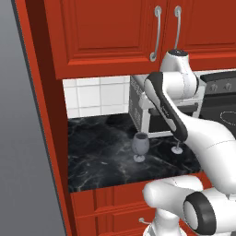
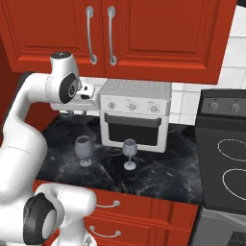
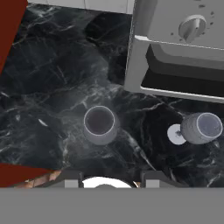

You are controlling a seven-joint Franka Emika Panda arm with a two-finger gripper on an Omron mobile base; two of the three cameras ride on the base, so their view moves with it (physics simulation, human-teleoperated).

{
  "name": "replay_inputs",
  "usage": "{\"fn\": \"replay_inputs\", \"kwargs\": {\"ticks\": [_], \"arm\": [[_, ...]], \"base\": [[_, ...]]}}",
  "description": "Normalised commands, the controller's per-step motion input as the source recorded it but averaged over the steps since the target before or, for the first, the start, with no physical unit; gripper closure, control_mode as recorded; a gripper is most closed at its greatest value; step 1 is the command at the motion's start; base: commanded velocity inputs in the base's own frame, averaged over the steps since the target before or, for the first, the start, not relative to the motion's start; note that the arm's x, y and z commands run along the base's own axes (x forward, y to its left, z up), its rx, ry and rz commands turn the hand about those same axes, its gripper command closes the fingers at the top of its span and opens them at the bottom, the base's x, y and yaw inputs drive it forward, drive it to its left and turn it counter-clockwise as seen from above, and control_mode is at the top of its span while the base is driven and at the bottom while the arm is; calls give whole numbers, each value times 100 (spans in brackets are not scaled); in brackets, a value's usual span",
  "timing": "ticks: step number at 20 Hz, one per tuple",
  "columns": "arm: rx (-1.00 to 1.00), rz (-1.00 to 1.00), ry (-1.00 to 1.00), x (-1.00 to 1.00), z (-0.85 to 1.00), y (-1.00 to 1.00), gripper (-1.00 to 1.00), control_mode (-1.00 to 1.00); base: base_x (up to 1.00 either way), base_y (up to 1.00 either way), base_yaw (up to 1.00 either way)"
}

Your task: Retrieve the wine glasses from the counter and place one next to each plate.

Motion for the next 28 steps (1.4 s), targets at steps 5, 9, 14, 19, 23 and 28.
{"fn": "replay_inputs", "kwargs": {"ticks": [5, 9, 14, 19, 23, 28], "arm": [[-1, -14, 1, 6, -1, -51, -100, -100], [-21, -9, 0, -10, -6, -41, -100, -100], [-4, -4, 3, -28, -17, -39, -100, -100], [-1, -21, -7, -69, 0, 0, -100, -100], [7, -29, -6, -65, 0, -9, -100, -100], [21, -32, -10, -49, 0, -4, -100, -100]], "base": [[0, 0, 0], [0, 0, 0], [0, 0, 0], [0, 0, 0], [0, 0, 0], [0, 0, 0]]}}
